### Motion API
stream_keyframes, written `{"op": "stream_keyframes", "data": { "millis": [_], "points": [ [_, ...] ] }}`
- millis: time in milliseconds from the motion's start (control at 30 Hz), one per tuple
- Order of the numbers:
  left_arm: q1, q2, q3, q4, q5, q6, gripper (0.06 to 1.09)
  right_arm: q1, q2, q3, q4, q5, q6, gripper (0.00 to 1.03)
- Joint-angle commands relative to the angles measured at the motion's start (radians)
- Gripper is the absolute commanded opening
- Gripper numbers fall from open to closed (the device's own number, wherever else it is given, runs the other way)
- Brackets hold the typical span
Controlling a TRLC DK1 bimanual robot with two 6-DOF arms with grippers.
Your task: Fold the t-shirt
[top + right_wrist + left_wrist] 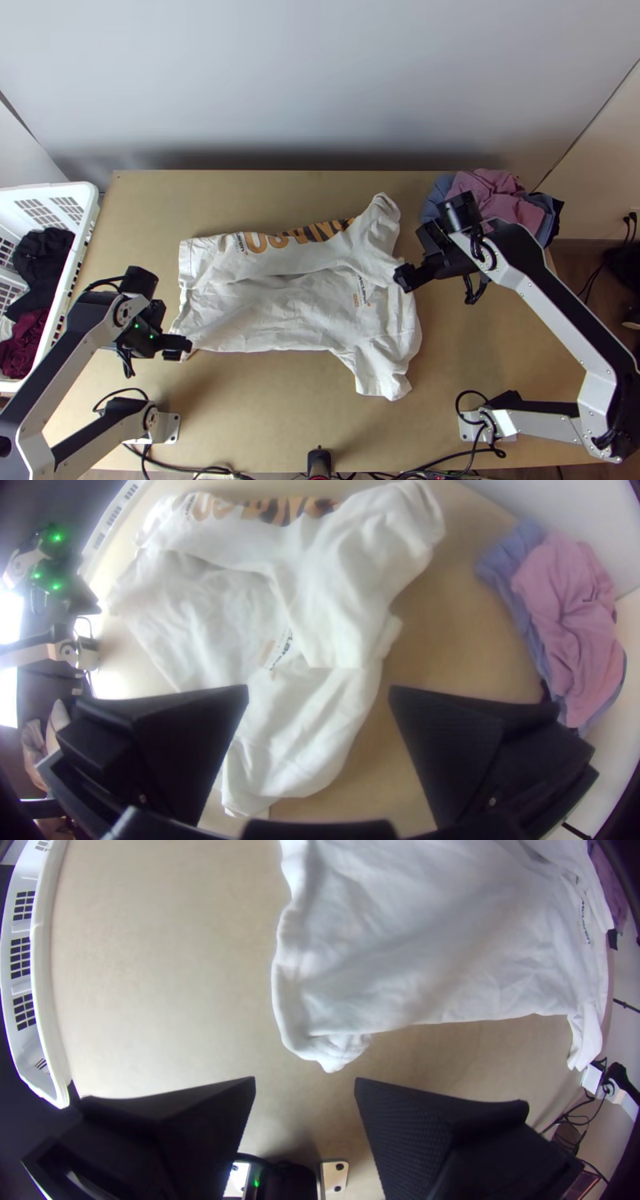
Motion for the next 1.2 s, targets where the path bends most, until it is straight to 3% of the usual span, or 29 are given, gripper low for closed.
{"op": "stream_keyframes", "data": {
  "millis": [0, 633, 833, 967, 1167],
  "points": [
    [0.001, 0.029, -0.007, 0.036, 0.041, -0.013, 0.8, 0.027, -0.05, -0.052, -0.002, -0.005, 0.001, 0.98],
    [-0.004, 0.128, 0.004, 0.112, 0.085, -0.043, 0.71, 0.04, -0.139, -0.137, -0.024, -0.005, -0.018, 0.98],
    [0.006, 0.128, 0.004, 0.125, 0.085, -0.043, 0.38, 0.097, -0.135, -0.131, -0.061, -0.009, -0.047, 0.98],
    [0.012, 0.109, 0.001, 0.138, 0.085, -0.045, 0.09, 0.192, -0.111, -0.126, -0.154, -0.011, -0.111, 0.98],
    [0.022, 0.094, 0.0, 0.14, 0.085, -0.045, 0.09, 0.364, -0.109, -0.126, -0.219, -0.011, -0.147, 0.98]
  ]
}}
